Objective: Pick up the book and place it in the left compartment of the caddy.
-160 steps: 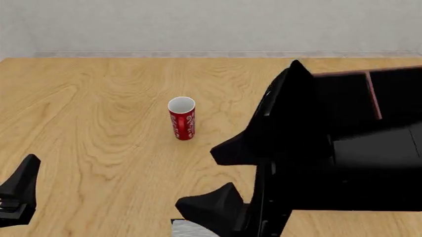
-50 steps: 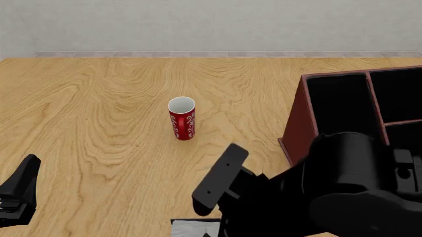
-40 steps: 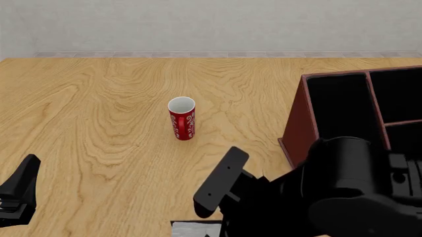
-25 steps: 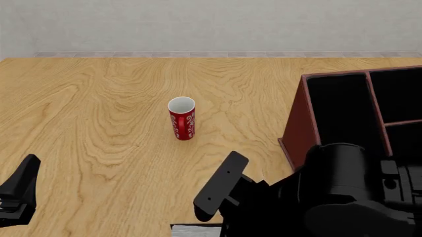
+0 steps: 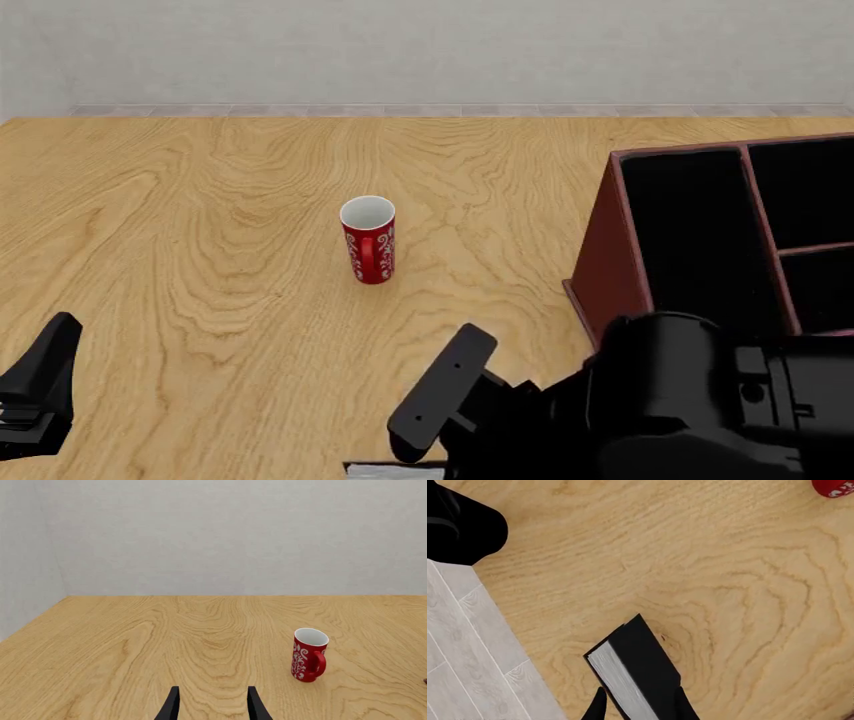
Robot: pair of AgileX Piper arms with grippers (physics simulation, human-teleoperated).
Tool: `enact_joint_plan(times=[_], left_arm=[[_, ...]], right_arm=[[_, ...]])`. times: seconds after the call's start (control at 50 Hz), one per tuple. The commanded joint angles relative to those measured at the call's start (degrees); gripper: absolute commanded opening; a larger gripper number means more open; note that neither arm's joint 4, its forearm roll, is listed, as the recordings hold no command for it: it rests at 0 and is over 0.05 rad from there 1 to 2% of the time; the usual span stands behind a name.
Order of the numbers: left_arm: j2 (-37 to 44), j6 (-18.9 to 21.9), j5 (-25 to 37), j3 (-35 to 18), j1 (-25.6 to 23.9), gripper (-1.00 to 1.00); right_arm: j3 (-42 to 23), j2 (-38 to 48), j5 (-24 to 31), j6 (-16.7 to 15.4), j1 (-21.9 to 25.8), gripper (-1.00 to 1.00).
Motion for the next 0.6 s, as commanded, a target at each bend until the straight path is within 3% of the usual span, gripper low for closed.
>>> enact_joint_plan(times=[0.02,0.24,0.6], left_arm=[[0.0,0.02,-0.07,0.06,0.0,1.0],[0.0,0.03,-0.07,0.06,-0.01,1.0],[0.0,0.01,-0.08,0.06,-0.01,1.0]], right_arm=[[-0.19,0.8,-0.23,-2.18,-1.23,-1.0],[-0.84,0.17,0.56,-1.79,-0.43,-1.0],[-8.11,-2.08,8.34,-7.49,-3.52,-1.0]])
